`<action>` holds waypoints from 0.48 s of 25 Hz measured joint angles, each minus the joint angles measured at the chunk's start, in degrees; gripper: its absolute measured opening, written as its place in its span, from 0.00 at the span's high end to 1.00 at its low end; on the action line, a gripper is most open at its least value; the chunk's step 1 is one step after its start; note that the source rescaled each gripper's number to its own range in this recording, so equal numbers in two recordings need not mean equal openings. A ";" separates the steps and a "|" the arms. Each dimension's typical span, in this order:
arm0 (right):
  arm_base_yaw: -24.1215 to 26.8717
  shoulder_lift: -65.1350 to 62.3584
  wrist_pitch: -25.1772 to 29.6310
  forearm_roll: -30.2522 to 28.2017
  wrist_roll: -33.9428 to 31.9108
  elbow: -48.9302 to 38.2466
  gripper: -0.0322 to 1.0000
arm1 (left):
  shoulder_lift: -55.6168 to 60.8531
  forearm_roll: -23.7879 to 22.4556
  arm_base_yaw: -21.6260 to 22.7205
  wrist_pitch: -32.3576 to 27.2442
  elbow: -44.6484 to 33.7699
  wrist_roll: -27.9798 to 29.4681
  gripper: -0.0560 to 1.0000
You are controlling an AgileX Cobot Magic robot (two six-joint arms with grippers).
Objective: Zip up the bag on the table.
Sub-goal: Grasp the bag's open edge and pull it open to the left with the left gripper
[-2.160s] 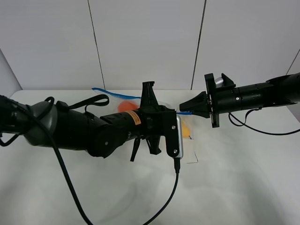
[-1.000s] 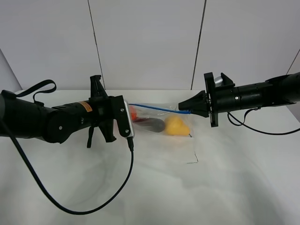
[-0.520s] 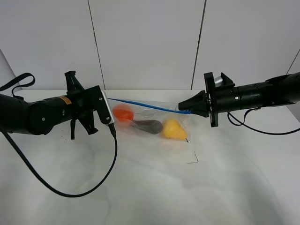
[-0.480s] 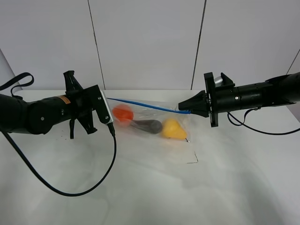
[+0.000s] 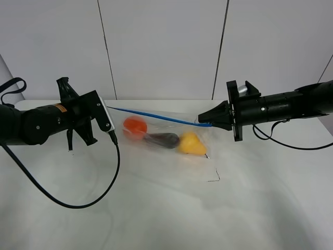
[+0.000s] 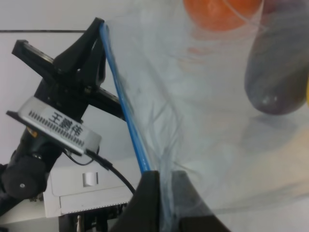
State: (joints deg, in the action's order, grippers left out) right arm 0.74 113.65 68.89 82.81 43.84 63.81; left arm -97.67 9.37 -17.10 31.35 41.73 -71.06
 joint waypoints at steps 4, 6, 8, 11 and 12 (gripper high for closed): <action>0.00 0.00 0.00 0.00 0.00 0.00 0.97 | 0.00 0.00 0.06 0.00 -0.05 0.00 0.95; 0.00 0.00 0.00 0.00 0.00 0.00 0.97 | 0.00 0.00 0.07 0.00 -0.05 0.00 0.95; 0.00 0.00 0.00 0.00 0.00 0.00 0.97 | 0.00 0.00 0.13 0.00 -0.05 0.00 0.95; 0.00 0.00 0.00 0.00 0.00 0.00 0.97 | 0.00 0.00 0.13 0.00 -0.05 0.00 0.95; 0.00 0.00 0.00 0.00 0.00 0.00 0.97 | 0.00 0.00 0.13 0.00 -0.05 0.04 0.95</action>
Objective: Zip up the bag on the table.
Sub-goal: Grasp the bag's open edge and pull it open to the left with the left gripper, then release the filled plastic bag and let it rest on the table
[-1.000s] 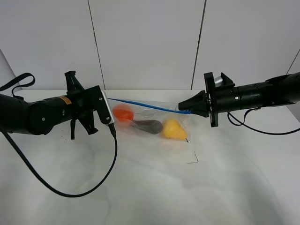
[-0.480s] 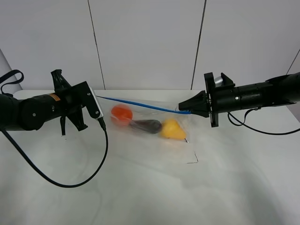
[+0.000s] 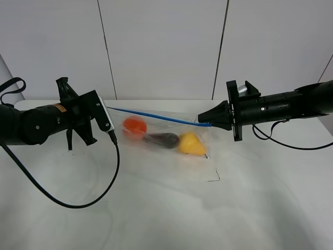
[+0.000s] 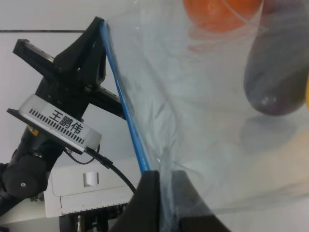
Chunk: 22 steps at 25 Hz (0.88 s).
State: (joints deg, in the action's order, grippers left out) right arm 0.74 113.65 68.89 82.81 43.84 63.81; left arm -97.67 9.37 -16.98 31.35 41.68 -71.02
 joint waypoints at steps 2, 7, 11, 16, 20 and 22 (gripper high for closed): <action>0.00 0.00 0.00 -0.09 0.00 0.00 0.97 | 0.00 0.00 0.05 0.00 0.00 0.93 0.91; 0.13 0.00 0.00 -0.67 0.00 0.00 0.97 | 0.00 1.11 0.59 0.00 0.00 4.72 0.49; 0.13 0.00 0.00 -0.82 0.00 0.00 0.97 | 0.00 1.79 0.59 0.00 0.00 7.18 0.24; 0.13 0.00 0.00 -0.82 0.00 0.00 0.97 | 0.00 3.35 1.91 0.00 0.00 7.38 0.19; 0.13 0.00 0.00 -0.82 0.00 0.00 0.97 | 0.00 3.59 6.60 0.25 0.00 12.87 0.19; 0.13 0.00 0.00 -0.82 0.00 0.00 0.97 | 0.00 3.64 8.88 1.22 0.00 19.54 0.19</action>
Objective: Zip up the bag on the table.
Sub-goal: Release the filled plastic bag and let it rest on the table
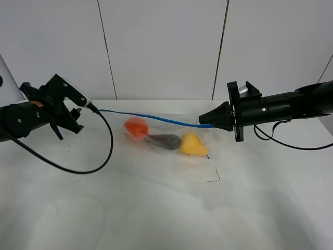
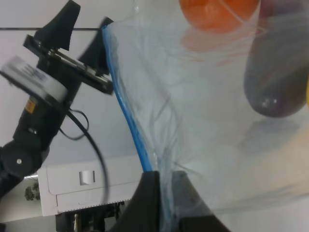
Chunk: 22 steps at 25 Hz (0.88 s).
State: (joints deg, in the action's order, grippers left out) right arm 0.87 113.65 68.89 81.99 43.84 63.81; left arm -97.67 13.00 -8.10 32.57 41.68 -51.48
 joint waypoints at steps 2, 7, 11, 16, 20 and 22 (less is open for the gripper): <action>0.00 0.00 0.00 0.00 0.00 0.00 0.97 | 0.00 0.26 1.91 0.94 0.00 11.06 0.19; 0.00 0.00 0.00 -0.03 -0.04 0.00 0.97 | 0.26 0.28 2.67 -1.71 0.07 25.42 0.19; 0.00 0.00 0.00 -0.03 -0.26 0.00 0.97 | 1.59 0.18 2.72 -13.22 3.43 26.39 0.19; 0.00 0.00 0.00 -0.03 -0.49 0.00 0.97 | 2.02 0.03 2.72 -38.89 13.38 26.43 0.19; 0.00 0.00 0.00 -0.03 -0.98 0.00 0.97 | 2.02 -2.33 2.72 -57.36 19.21 28.09 0.19; 0.00 0.00 0.00 -0.03 -1.10 0.00 0.97 | 2.02 -4.30 2.72 -62.15 20.96 29.29 0.19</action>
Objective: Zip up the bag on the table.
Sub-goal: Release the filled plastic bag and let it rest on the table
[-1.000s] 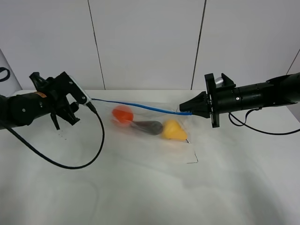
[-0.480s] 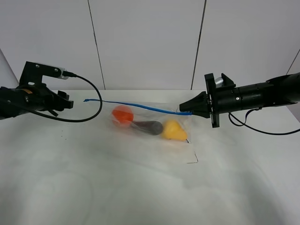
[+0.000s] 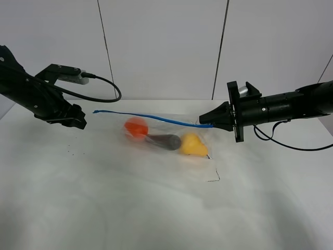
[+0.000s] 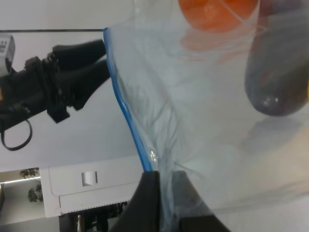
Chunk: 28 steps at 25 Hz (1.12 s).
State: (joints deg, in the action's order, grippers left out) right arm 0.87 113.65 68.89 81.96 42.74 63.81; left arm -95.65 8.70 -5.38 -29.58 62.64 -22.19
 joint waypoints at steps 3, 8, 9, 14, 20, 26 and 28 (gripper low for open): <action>0.00 0.00 0.00 0.00 0.00 0.00 0.97 | 0.00 -1.31 0.00 -1.92 1.64 2.13 0.19; 0.00 0.00 0.00 0.00 0.00 0.00 0.97 | 0.00 -2.00 0.02 -5.53 2.02 9.00 0.05; 0.00 0.00 0.00 0.00 0.00 0.00 0.97 | 0.00 -2.29 0.02 -6.69 2.02 10.23 0.03; 0.00 0.00 0.00 0.00 0.00 0.00 0.97 | 0.00 -3.40 0.02 -13.15 3.88 16.56 0.00; 0.00 0.00 0.00 0.00 0.00 0.00 0.97 | 0.00 -8.70 0.02 -26.59 8.26 22.91 0.00; 0.00 0.00 0.00 0.00 0.00 0.00 0.97 | 0.00 -14.20 0.02 -34.60 8.56 26.35 0.00; 0.00 0.00 0.00 0.00 0.00 0.00 0.97 | 0.00 -14.33 0.07 -34.70 8.59 26.55 0.00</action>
State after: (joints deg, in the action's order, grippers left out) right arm 0.87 113.65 68.89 81.96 42.74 63.81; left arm -95.65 -5.63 -5.31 -64.28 71.23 4.36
